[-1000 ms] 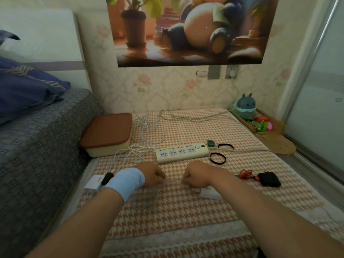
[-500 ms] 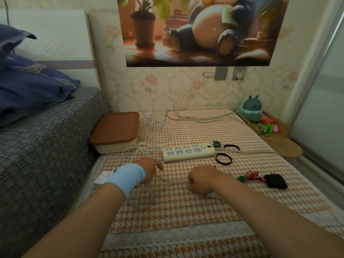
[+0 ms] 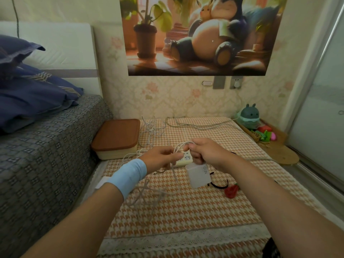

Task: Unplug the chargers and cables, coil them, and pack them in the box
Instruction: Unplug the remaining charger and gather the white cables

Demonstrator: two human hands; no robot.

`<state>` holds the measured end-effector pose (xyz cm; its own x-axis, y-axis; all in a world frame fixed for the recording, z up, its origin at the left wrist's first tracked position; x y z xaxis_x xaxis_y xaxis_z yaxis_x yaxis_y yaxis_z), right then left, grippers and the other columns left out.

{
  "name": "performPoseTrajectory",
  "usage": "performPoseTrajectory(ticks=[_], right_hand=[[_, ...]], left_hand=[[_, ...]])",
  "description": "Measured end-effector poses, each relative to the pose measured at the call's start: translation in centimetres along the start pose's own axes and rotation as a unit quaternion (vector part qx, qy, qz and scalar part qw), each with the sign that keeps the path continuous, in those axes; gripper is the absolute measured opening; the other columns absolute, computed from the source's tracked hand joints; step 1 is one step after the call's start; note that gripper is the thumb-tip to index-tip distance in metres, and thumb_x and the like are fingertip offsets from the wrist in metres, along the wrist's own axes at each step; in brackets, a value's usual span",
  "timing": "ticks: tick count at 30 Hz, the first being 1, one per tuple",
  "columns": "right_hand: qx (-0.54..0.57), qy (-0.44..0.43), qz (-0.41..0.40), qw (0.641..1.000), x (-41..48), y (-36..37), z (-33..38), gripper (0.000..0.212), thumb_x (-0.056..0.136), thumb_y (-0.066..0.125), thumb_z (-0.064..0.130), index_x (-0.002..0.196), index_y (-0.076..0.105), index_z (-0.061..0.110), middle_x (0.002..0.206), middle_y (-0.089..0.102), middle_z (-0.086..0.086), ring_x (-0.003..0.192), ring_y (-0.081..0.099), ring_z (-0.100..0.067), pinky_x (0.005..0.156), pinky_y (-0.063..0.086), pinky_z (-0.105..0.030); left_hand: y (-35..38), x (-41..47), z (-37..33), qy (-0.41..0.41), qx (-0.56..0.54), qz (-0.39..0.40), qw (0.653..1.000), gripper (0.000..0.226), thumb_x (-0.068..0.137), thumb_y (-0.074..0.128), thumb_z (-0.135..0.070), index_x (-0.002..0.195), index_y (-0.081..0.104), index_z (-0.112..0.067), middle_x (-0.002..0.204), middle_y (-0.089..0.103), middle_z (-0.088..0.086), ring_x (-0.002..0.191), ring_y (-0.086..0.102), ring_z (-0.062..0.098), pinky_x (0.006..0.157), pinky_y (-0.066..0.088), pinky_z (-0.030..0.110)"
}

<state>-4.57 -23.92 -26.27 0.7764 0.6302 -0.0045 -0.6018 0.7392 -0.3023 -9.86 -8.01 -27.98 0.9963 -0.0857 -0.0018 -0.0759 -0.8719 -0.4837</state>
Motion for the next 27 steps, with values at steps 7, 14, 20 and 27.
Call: performPoseTrajectory(ticks=[7, 14, 20, 27], right_hand=[[0.120, 0.016, -0.122, 0.985, -1.1, -2.3, 1.9, 0.032, 0.104, 0.042, 0.007, 0.075, 0.055, 0.005, 0.051, 0.033, 0.004, 0.044, 0.023, -0.010, 0.043, 0.020, -0.023], [-0.022, 0.116, -0.163, 0.980, -0.8, -2.5, 0.3, 0.031, 0.091, 0.047, 0.007, 0.061, 0.042, 0.013, 0.052, 0.027, 0.000, 0.039, 0.019, -0.012, 0.047, 0.019, -0.029], [-0.002, 0.074, 0.016, 0.997, -0.8, 3.2, 1.9, 0.078, 0.075, 0.061, 0.080, 0.108, 0.072, 0.010, 0.058, 0.027, 0.005, 0.051, 0.021, -0.012, 0.050, 0.022, -0.027], [-0.099, 0.052, 0.050, 0.992, 0.0, 5.4, 2.8, 0.049, 0.079, 0.084, 0.038, 0.056, 0.044, 0.022, 0.046, 0.038, 0.009, 0.041, 0.035, -0.008, 0.054, 0.030, -0.027]], left_hand=[[-1.4, -1.0, -0.8, -0.043, 0.113, 0.051, 0.991, 0.030, 0.095, 0.058, -0.040, 0.076, 0.075, -0.025, 0.074, 0.072, -0.007, 0.075, 0.067, 0.010, 0.081, 0.053, 0.026], [-4.0, -1.9, -0.9, -0.082, -0.131, -0.110, 0.982, 0.032, 0.099, 0.053, -0.033, 0.081, 0.060, -0.008, 0.066, 0.047, 0.002, 0.051, 0.050, 0.017, 0.079, 0.058, 0.035], [-3.5, -1.2, -2.7, 0.008, -0.507, -0.163, 0.846, 0.031, 0.105, 0.038, -0.027, 0.082, 0.053, -0.012, 0.059, 0.029, -0.005, 0.044, 0.028, 0.008, 0.058, 0.044, 0.025], [-3.1, -0.6, -4.5, 0.055, -0.569, -0.089, 0.815, 0.033, 0.106, 0.036, -0.032, 0.081, 0.052, -0.016, 0.062, 0.031, -0.006, 0.047, 0.028, 0.008, 0.051, 0.039, 0.020]])
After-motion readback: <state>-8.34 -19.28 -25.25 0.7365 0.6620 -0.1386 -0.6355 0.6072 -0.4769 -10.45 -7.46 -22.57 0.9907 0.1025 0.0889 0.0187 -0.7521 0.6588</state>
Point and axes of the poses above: each hand's wrist, its own x-axis towards the middle knuckle, its own y-axis out of the palm, z = x × y, the point moved 5 cm from there along x, towards the middle knuckle
